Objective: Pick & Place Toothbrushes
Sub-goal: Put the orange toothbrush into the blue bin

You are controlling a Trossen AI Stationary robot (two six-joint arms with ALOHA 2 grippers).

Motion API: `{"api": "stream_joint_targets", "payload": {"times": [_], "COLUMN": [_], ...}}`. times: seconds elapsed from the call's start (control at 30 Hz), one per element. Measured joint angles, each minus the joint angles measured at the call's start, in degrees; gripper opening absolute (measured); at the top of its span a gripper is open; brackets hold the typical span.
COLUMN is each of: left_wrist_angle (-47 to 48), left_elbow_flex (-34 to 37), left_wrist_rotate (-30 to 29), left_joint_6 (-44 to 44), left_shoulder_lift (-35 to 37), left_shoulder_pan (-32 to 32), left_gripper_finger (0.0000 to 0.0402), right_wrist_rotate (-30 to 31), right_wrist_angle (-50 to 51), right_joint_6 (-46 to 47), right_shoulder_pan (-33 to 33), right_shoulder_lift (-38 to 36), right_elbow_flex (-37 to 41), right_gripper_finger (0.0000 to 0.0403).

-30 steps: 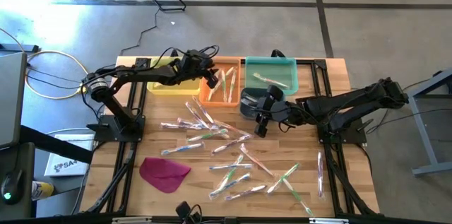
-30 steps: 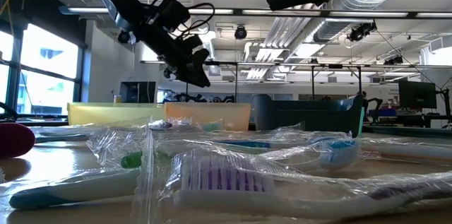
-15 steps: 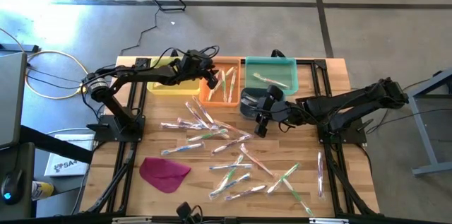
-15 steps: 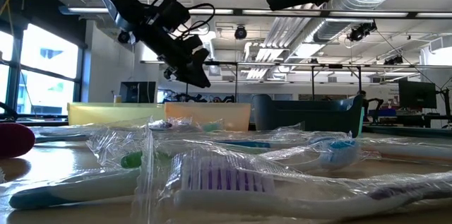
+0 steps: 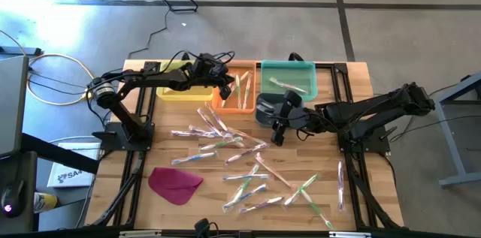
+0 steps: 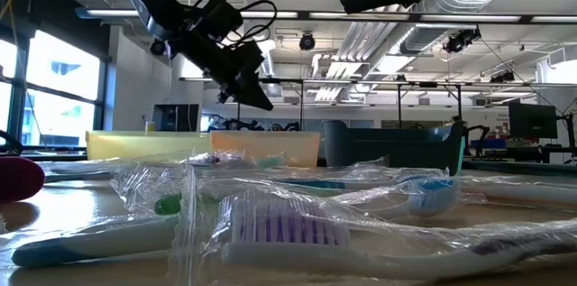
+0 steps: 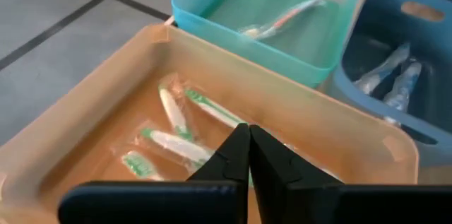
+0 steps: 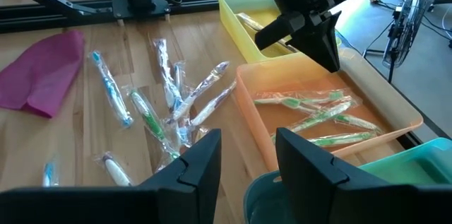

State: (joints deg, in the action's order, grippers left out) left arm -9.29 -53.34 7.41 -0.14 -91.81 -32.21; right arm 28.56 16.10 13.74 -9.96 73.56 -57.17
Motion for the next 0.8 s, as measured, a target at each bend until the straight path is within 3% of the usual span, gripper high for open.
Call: {"api": "stream_joint_targets", "payload": {"times": [0.3,0.47,0.8], "left_wrist_angle": [0.15,2.24,2.05], "left_elbow_flex": [0.0,0.04,0.2], "left_wrist_rotate": [0.41,4.29,4.88], "left_joint_6": [-0.33,-1.54,3.14], "left_shoulder_lift": [0.02,0.04,2.39], "left_shoulder_pan": [0.0,0.16,4.15], "left_gripper_finger": [0.0021,0.0022,0.0022], "right_wrist_rotate": [-0.16,-0.16,-0.18], "right_wrist_angle": [0.0,-0.02,-0.02], "right_joint_6": [-0.02,-0.04,-0.02], "right_shoulder_pan": [0.01,0.0,-0.01], "right_shoulder_lift": [0.0,0.0,0.0], "right_elbow_flex": [0.0,0.0,0.0], "right_gripper_finger": [0.0128,0.0128,0.0128]}}
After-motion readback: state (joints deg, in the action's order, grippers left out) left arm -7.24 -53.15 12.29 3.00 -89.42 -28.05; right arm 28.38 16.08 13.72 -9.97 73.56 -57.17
